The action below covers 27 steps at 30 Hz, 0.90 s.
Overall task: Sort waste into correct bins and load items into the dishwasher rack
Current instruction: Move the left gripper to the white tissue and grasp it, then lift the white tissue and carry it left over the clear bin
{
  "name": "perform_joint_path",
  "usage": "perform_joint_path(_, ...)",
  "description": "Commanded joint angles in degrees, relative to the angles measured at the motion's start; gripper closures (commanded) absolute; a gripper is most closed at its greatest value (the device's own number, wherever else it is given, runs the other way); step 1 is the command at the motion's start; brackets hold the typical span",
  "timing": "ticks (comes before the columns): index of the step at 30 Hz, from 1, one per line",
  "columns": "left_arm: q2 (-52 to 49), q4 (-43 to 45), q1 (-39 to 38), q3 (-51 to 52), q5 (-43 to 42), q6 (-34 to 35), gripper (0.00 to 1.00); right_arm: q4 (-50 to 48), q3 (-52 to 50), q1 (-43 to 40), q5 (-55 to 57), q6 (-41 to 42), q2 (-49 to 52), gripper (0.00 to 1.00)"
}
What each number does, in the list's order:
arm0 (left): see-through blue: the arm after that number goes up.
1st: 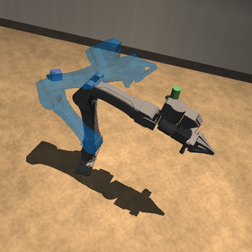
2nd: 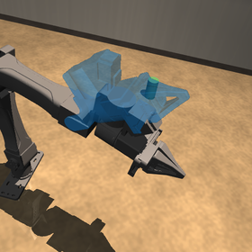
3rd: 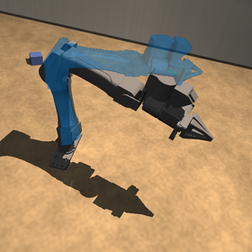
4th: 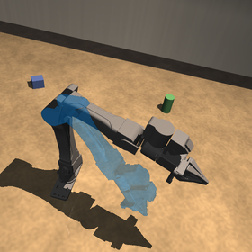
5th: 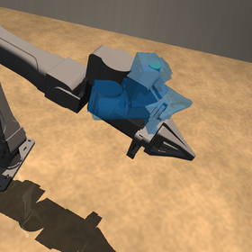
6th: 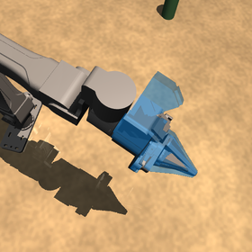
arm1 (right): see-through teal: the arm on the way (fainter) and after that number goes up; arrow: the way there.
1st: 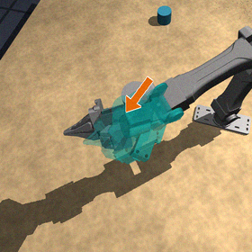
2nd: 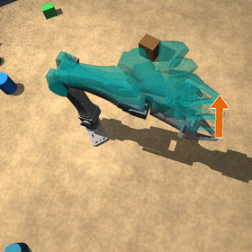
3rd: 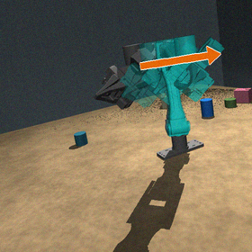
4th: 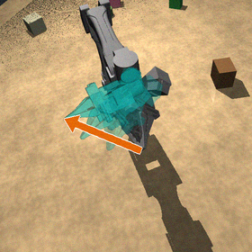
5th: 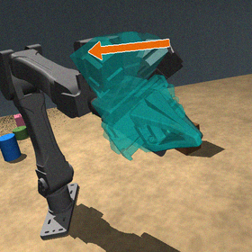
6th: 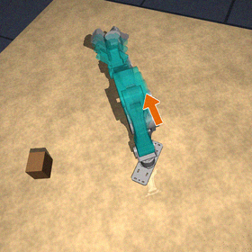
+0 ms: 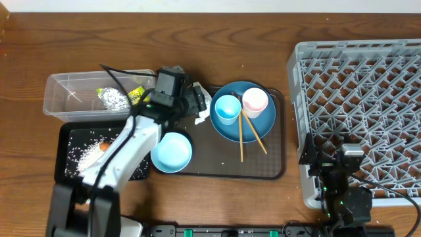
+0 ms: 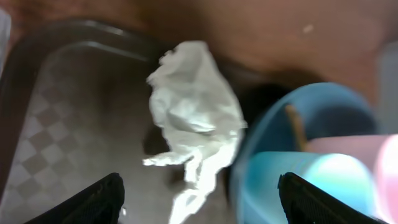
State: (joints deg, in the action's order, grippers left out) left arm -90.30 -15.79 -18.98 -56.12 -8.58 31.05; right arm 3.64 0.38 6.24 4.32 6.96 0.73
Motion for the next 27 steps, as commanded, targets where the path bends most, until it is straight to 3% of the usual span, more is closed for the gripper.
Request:
perform_joint_path(1,-3.06,1.18,-0.02,-1.01,1.57,-0.79,0.18,0.22,-0.09,0.07,-0.04,-0.20,-0.09,0.01)
perform_joint_path(14,-11.91,2.47,-0.02,-1.01,1.60,-0.85,0.18,0.22,-0.09,0.07,-0.04,-0.20,-0.09,0.01)
perform_joint_path(17,-12.46,2.54,-0.02,-1.01,1.60,-1.09,0.28,0.22,-0.09,0.07,-0.04,-0.20,-0.09,0.01)
perform_joint_path(25,-12.46,2.58,-0.02,-1.01,1.60,-3.41,0.65,0.22,-0.09,0.07,-0.04,-0.20,-0.09,0.01)
perform_joint_path(27,-12.44,2.43,0.00,-1.01,1.64,-3.65,0.69,0.22,-0.09,0.07,-0.04,-0.20,-0.09,0.01)
